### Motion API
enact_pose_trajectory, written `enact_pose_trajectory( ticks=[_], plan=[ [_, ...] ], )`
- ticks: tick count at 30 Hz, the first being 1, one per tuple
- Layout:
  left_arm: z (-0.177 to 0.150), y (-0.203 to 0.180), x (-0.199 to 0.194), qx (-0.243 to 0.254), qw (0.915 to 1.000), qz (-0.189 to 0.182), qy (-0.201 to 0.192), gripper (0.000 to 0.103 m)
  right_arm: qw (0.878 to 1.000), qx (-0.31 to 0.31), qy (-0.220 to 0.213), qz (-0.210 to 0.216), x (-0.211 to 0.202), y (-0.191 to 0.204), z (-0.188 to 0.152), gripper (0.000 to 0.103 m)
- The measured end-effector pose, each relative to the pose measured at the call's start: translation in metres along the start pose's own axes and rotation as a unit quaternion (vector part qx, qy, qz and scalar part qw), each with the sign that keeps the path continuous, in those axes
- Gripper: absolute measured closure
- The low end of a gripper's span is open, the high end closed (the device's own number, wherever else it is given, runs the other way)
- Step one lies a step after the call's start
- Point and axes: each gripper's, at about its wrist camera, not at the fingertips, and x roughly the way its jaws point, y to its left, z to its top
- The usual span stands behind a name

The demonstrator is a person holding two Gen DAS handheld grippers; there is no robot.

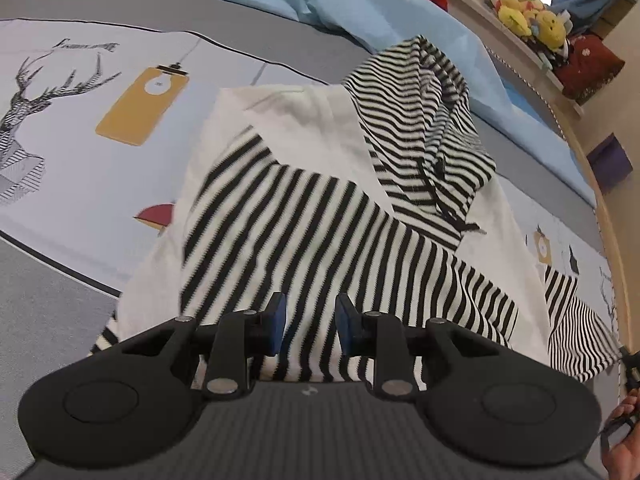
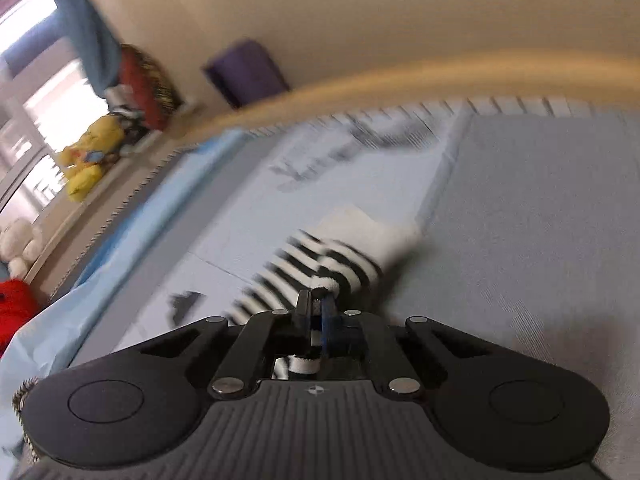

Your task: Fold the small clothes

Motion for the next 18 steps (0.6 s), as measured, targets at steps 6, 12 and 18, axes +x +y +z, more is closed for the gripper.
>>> enact_pose_trajectory(
  ticks=[6,12,18],
  plan=[
    [0.012,0.026,-0.020,-0.039,0.9991,-0.009,-0.011,0.073,0.977,-0.181,-0.038,0.110,-0.087,0.138,-0.026,0.100],
    [0.024,0.054,-0.039,-0.075,0.9967,-0.020,-0.022,0.073,0.862,-0.338,0.089,0.368,-0.185,0.269,-0.142,0.099],
    [0.027,0.071,-0.045,-0.104,0.9939,-0.034,-0.018,0.074,0.802,-0.391,0.278,0.356,-0.206,0.300,-0.239,0.093]
  ],
)
